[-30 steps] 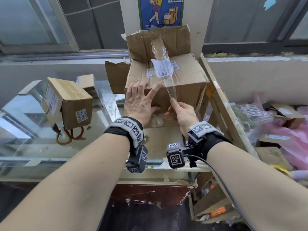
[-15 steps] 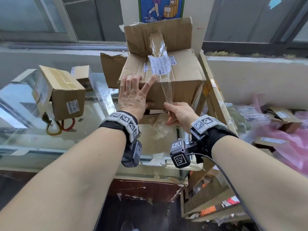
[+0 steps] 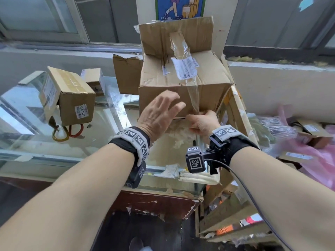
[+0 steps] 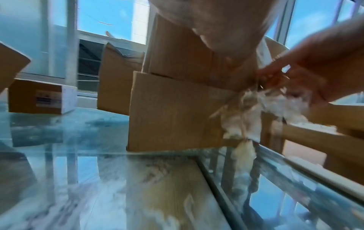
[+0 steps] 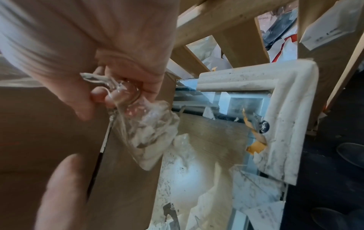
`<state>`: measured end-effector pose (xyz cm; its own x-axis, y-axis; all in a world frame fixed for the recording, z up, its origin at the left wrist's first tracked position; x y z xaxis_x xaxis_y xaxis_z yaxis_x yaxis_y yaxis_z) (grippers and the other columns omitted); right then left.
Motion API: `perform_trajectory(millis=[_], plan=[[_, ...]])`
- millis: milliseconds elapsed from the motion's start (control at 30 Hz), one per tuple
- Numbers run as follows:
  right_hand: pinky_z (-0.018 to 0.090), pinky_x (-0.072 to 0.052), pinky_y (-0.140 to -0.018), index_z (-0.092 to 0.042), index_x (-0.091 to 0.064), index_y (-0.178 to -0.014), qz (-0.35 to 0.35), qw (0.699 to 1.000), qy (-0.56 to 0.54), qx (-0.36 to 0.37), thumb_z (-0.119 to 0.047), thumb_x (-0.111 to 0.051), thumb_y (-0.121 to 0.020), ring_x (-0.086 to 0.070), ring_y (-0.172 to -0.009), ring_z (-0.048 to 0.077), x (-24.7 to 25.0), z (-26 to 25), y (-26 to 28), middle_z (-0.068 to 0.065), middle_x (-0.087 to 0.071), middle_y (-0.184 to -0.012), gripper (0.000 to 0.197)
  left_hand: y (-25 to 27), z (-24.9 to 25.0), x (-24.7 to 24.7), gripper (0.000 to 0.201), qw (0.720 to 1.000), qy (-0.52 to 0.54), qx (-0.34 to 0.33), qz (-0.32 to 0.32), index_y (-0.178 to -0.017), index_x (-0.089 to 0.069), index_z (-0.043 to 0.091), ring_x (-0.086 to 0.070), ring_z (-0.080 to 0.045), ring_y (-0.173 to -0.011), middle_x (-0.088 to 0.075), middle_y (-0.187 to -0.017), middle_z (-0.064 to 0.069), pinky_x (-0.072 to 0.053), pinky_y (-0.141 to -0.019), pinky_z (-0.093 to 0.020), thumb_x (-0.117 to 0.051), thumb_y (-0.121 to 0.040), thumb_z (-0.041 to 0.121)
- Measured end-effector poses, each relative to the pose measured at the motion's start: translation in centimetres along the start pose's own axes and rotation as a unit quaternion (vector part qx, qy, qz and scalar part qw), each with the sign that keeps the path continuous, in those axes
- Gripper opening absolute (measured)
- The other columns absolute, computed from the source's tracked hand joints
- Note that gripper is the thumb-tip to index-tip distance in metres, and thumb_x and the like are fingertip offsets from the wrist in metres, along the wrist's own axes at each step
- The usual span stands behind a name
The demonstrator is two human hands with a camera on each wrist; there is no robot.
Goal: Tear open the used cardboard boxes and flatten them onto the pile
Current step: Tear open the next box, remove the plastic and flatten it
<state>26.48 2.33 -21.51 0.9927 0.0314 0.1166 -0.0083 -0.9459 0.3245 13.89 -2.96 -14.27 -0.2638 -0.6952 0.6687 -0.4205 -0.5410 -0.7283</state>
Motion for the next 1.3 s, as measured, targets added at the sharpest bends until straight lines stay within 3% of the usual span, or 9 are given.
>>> perform_trajectory(millis=[100,267,367,567,667,767,900,1100,1300], plan=[[0.047,-0.057,-0.08,-0.011,-0.047,-0.098,0.027,0.999,-0.016,0.007,-0.014,-0.082,-0.06,-0.066,-0.091,0.032,0.3,0.3,-0.2,0.017,-0.063,-0.103,0.052,1.7,0.9,-2.3,0.036,0.993,0.076,0.035,-0.086,-0.11,-0.06,0.0,-0.058,-0.031,-0.088,-0.06,-0.099,-0.015,-0.055,-0.073,-0.04,-0.069,-0.076,-0.003],[0.042,-0.055,-0.087,-0.014,-0.059,-0.092,0.089,0.996,0.007,0.022,-0.006,-0.075,-0.068,-0.066,-0.091,0.03,1.8,0.1,-0.4,0.013,-0.068,-0.099,0.03,2.1,-1.3,-4.5,0.027,0.948,0.095,0.228,-0.198,-0.104,-0.064,0.002,-0.054,-0.032,-0.097,-0.059,-0.102,-0.016,-0.043,-0.084,-0.037,-0.054,-0.081,-0.008],[0.037,-0.053,-0.09,-0.013,-0.062,-0.109,0.12,0.992,0.029,0.031,-0.011,-0.072,-0.07,-0.064,-0.095,0.026,2.1,-0.2,-0.4,0.01,-0.066,-0.105,0.04,1.6,-1.4,-5.1,0.023,0.94,0.076,0.241,-0.228,-0.099,-0.065,0.004,-0.051,-0.03,-0.097,-0.055,-0.102,-0.014,-0.043,-0.083,-0.037,-0.051,-0.085,-0.007],[0.042,-0.051,-0.09,-0.013,-0.059,-0.106,0.158,0.983,0.094,-0.023,-0.025,-0.077,-0.06,-0.058,-0.1,0.028,1.6,0.4,-0.3,0.006,-0.055,-0.118,0.051,1.5,-1.1,-5.7,0.018,0.932,-0.041,0.208,-0.294,-0.103,-0.066,0.016,-0.056,-0.024,-0.099,-0.065,-0.103,-0.004,-0.042,-0.073,-0.033,-0.05,-0.095,0.013],[0.045,-0.051,-0.094,-0.001,-0.056,-0.119,0.043,0.992,0.093,-0.074,-0.021,-0.081,-0.062,-0.06,-0.107,0.033,0.0,1.9,-1.2,0.012,-0.059,-0.115,0.066,1.8,-1.8,-5.9,0.018,0.917,-0.027,0.241,-0.317,-0.105,-0.063,0.018,-0.063,-0.031,-0.092,-0.068,-0.101,-0.008,-0.042,-0.067,-0.035,-0.047,-0.096,0.014],[0.039,-0.051,-0.094,-0.012,-0.062,-0.091,-0.072,0.983,0.136,-0.096,-0.024,-0.08,-0.071,-0.06,-0.098,0.027,-2.3,3.0,-0.4,0.008,-0.062,-0.1,0.03,1.7,-2.4,-6.2,0.018,0.903,0.03,0.262,-0.34,-0.108,-0.064,0.022,-0.062,-0.032,-0.096,-0.068,-0.105,-0.009,-0.047,-0.077,-0.035,-0.052,-0.095,0.02],[0.025,-0.048,-0.059,-0.012,-0.056,-0.069,-0.019,0.99,0.134,-0.042,-0.031,-0.082,-0.07,-0.057,-0.063,0.014,-1.9,3.0,-0.6,0.003,-0.062,-0.072,0.032,1.7,-2.9,-6.3,0.025,0.891,0.08,0.276,-0.352,-0.116,-0.067,0.025,-0.06,-0.027,-0.105,-0.067,-0.115,-0.004,-0.046,-0.087,-0.033,-0.054,-0.094,0.023],[0.025,-0.046,-0.062,-0.017,-0.067,-0.068,-0.038,0.986,0.157,0.044,-0.016,-0.07,-0.082,-0.058,-0.068,0.015,-2.3,2.7,-0.9,-0.003,-0.062,-0.065,0.014,2.0,-2.6,-6.9,0.029,0.889,0.082,0.254,-0.371,-0.118,-0.067,0.024,-0.061,-0.028,-0.103,-0.068,-0.113,-0.006,-0.044,-0.082,-0.031,-0.053,-0.095,0.016],[0.021,-0.045,-0.056,0.001,-0.069,-0.097,-0.066,0.984,0.162,0.035,-0.007,-0.066,-0.084,-0.057,-0.076,0.019,-2.6,2.0,-0.4,0.01,-0.064,-0.086,0.016,1.9,-2.9,-7.0,0.025,0.886,0.054,0.267,-0.375,-0.112,-0.069,0.028,-0.063,-0.031,-0.095,-0.07,-0.103,-0.008,-0.043,-0.073,-0.031,-0.053,-0.093,0.02]])
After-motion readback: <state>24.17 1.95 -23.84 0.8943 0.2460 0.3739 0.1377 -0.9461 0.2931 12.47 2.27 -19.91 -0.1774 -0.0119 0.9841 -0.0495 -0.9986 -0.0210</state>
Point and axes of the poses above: each hand's wrist, its own y-axis away from the middle knuckle, its own x-axis out of the back of the hand, z = x × y, the point moved 9 cm from there along -y, towards the middle knuckle
